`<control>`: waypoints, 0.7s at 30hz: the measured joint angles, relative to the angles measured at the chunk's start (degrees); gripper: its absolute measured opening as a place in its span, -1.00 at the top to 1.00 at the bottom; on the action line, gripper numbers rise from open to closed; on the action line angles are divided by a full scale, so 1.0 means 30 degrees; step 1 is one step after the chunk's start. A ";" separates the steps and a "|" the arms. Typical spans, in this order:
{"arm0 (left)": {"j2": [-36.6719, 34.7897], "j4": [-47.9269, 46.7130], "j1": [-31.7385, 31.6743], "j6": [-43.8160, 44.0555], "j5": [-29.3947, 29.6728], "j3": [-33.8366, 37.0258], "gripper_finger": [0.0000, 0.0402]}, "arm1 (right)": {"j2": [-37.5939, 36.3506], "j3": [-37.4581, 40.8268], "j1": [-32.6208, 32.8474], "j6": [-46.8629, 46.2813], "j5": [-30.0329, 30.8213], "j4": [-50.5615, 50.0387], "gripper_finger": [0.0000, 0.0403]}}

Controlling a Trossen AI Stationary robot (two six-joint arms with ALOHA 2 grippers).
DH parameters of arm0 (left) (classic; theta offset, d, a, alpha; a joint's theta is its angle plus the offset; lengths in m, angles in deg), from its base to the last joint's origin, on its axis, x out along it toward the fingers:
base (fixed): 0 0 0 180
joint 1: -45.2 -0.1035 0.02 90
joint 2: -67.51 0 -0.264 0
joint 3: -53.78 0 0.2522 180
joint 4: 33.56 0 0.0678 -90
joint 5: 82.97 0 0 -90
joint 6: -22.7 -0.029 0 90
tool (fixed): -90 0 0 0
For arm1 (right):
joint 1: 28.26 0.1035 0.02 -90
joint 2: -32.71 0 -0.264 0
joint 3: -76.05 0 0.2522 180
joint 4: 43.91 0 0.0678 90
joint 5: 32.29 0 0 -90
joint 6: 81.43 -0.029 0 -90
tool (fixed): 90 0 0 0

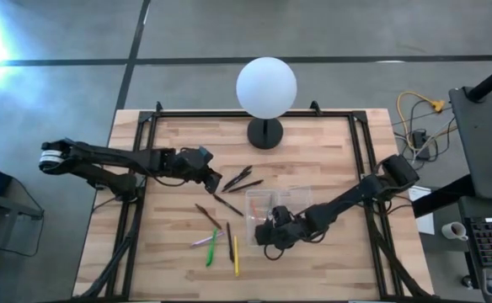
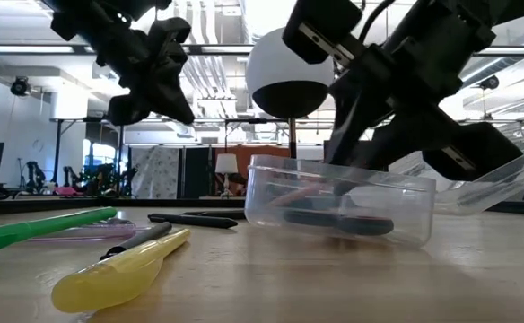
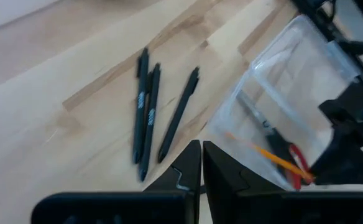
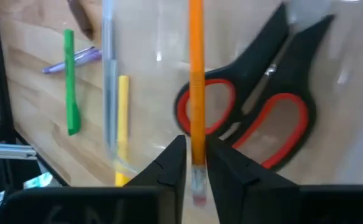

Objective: Pick & place school supplies into a supply box
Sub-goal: Put the orange pencil into the transparent supply box, then put the black pen into the transparent supply box

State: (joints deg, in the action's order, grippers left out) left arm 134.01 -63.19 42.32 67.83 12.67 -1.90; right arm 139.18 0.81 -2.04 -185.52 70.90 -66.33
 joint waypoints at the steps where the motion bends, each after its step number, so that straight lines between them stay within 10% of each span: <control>1: 0.0000 -0.0203 0.0000 0.0005 -0.0008 0.0047 1.00 | 0.0057 -0.0088 0.0007 0.0102 0.0000 0.0050 0.67; 12: 0.0000 -0.0133 0.0576 -0.4610 -0.3570 0.0499 1.00 | -0.0387 -0.1449 0.0085 0.2959 0.0779 -0.1568 0.16; 21: 0.1759 0.0101 0.2720 -1.2426 -0.4100 0.0799 1.00 | -0.0730 -0.5404 0.0146 0.9558 0.1184 -1.0202 0.05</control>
State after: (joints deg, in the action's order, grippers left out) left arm 139.29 -62.89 50.48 30.55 0.37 0.50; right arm 136.99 -15.40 -1.60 -156.85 74.45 -96.93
